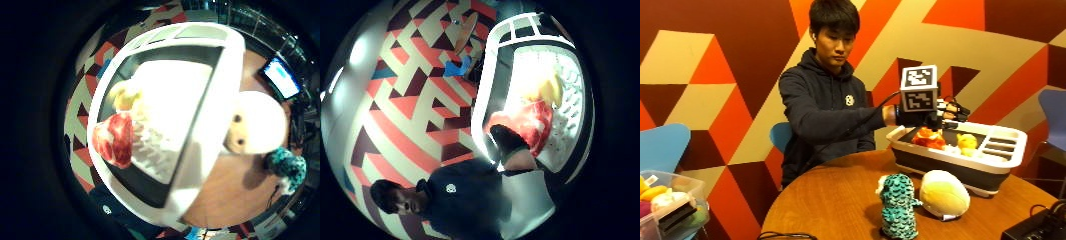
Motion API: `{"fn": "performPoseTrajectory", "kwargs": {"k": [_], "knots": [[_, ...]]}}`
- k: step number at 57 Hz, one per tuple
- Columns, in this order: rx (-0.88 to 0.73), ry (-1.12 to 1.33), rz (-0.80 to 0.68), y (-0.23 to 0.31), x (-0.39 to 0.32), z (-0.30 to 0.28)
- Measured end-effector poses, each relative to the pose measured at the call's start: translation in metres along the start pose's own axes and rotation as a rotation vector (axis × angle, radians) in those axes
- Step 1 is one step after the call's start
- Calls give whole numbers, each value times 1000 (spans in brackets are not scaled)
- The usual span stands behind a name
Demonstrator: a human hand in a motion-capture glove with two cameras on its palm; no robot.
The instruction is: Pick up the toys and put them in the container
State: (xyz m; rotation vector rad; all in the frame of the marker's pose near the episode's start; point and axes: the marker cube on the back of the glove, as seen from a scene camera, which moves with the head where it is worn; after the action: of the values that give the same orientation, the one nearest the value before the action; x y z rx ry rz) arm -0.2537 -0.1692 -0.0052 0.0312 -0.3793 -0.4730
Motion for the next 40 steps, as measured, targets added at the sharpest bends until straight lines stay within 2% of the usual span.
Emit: {"fn": "performPoseTrajectory", "kwargs": {"k": [9, 17, 23, 31, 40], "knots": [[106, 140, 127, 50, 70, -103], [61, 349, 311, 87, 134, -140], [-32, 455, 427, 100, 185, -135], [-119, 438, 491, 95, 230, -97], [-24, 567, 488, 81, 261, -68]]}}
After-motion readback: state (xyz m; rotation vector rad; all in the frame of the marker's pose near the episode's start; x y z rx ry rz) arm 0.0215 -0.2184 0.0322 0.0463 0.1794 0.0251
